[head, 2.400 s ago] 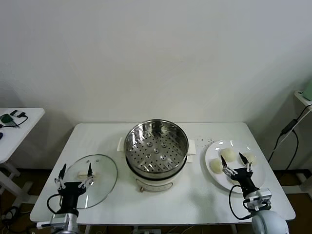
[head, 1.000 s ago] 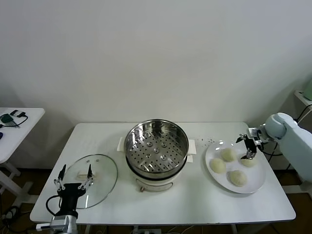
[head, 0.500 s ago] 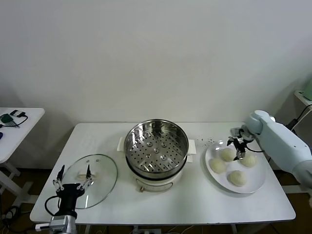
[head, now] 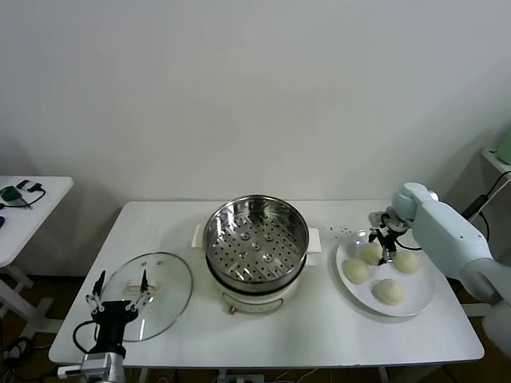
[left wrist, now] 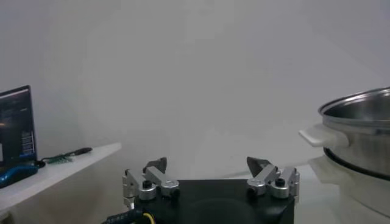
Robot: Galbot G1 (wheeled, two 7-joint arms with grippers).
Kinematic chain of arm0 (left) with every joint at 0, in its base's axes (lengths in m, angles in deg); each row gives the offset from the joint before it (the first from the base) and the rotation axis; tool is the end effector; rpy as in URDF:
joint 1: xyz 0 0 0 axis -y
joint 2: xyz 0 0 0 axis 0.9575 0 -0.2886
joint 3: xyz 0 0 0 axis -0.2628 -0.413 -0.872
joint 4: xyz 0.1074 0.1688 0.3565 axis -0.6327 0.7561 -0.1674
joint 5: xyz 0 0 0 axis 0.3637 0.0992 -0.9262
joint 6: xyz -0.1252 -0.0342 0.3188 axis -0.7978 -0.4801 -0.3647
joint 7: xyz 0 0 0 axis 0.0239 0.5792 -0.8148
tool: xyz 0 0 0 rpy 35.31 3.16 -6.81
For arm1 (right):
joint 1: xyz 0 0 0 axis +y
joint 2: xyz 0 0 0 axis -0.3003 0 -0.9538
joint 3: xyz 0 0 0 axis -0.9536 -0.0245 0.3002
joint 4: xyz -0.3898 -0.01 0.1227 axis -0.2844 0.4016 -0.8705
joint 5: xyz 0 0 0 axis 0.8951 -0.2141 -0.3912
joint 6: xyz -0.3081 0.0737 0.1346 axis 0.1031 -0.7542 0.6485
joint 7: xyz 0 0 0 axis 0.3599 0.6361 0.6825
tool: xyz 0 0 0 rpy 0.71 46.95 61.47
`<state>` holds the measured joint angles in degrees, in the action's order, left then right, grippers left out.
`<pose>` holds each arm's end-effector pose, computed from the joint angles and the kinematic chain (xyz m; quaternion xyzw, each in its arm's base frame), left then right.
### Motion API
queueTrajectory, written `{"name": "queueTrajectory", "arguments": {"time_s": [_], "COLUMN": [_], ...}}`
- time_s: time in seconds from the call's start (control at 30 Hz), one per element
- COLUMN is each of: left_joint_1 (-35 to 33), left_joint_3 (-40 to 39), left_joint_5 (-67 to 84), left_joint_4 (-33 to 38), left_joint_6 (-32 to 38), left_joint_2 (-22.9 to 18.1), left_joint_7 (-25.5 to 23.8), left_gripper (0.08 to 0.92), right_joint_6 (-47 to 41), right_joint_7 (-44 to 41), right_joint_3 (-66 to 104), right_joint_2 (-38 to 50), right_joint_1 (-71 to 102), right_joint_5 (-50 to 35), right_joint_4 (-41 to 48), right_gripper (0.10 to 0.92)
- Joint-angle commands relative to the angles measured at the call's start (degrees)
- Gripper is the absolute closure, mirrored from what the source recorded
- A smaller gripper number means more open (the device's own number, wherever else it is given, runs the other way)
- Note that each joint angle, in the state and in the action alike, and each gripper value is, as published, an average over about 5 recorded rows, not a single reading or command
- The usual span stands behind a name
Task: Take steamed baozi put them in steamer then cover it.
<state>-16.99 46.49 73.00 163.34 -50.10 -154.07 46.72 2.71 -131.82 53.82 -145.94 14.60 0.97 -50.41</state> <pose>0.1082 0.0747 -0.3836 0.0904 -0.9887 -0.1156 0.0294 0.6237 -0.2270 -0.2730 0.5007 -0.4951 0.5544 0.4437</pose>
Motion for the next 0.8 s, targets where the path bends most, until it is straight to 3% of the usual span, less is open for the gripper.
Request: {"name": "queueTrajectory", "arguments": {"time_s": [0.03,0.27,0.5,0.8], "left_joint_1": [-0.2,-0.7,-1.4,-1.9], "left_joint_3": [0.0,0.3,0.3,0.3], "left_joint_5": [0.1,0.2,0.9,1.2], "left_joint_4": [0.0,0.5,0.7,1.1], "left_joint_6": [0.0,0.1,0.1,0.1], "left_joint_2": [0.0,0.0,0.0,0.0], "left_joint_7": [0.0,0.1,0.1,0.1], "left_gripper": [0.177,0.177,0.177,0.177], "right_joint_6": [0.7,4.8,9.1,19.8], "right_joint_7": [-0.2,-2.8,-6.6,-10.2], "right_joint_3": [1.1,-1.3,-15.0,-27.5], "right_joint_2": [-1.1,0.6,3.4,-3.9], "right_joint_1": [-0.2,-5.2,-19.0,-36.8], "right_joint_5": [1.4,-2.1,-10.9,-14.3], "right_joint_4": [1.7,-1.5,-11.6,-18.0], "right_gripper": [0.323,0.339,0.346,0.341]}}
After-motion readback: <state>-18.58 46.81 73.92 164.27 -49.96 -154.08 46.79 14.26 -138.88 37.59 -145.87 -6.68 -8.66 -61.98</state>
